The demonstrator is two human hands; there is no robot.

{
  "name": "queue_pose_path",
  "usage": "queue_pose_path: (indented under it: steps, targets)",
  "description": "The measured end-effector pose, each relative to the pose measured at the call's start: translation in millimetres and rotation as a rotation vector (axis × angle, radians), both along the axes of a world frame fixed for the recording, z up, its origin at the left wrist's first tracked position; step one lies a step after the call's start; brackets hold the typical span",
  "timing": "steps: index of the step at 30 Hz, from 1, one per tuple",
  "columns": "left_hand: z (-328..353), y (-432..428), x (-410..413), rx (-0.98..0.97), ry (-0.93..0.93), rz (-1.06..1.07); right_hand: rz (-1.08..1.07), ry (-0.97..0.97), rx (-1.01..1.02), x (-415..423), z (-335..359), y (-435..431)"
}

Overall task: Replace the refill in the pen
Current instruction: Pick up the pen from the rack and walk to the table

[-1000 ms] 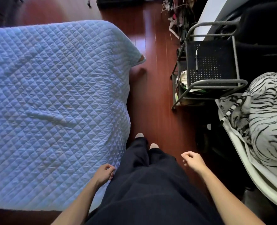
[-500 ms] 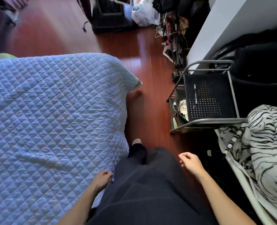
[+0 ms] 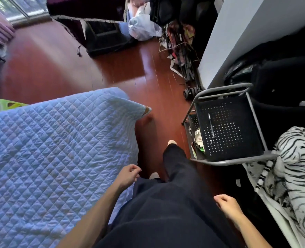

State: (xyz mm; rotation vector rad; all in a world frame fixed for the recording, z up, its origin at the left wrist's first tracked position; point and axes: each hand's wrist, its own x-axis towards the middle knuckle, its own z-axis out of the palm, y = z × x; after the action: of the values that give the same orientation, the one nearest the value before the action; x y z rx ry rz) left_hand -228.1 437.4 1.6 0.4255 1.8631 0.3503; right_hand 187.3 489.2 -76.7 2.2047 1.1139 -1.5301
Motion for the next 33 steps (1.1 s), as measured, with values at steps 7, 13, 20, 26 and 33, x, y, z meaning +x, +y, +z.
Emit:
queue_pose_path:
  steps: [7,13,20,26,33]
  targets:
    - [-8,46,-20,-0.139,0.087,-0.126,-0.046,0.107,0.061,-44,-1,115]
    - [-5,86,-35,-0.252,0.077,-0.261,-0.185,0.145,0.093,-71,-10,165]
    - [-7,157,-42,-0.267,0.067,-0.291,-0.393,0.106,0.160,-89,-17,200]
    - [-13,205,-36,-0.243,0.099,-0.388,-0.419,0.036,0.208,-90,-49,254]
    - [-47,234,-23,-0.291,0.081,-0.480,-0.324,-0.041,0.287,-98,-107,305]
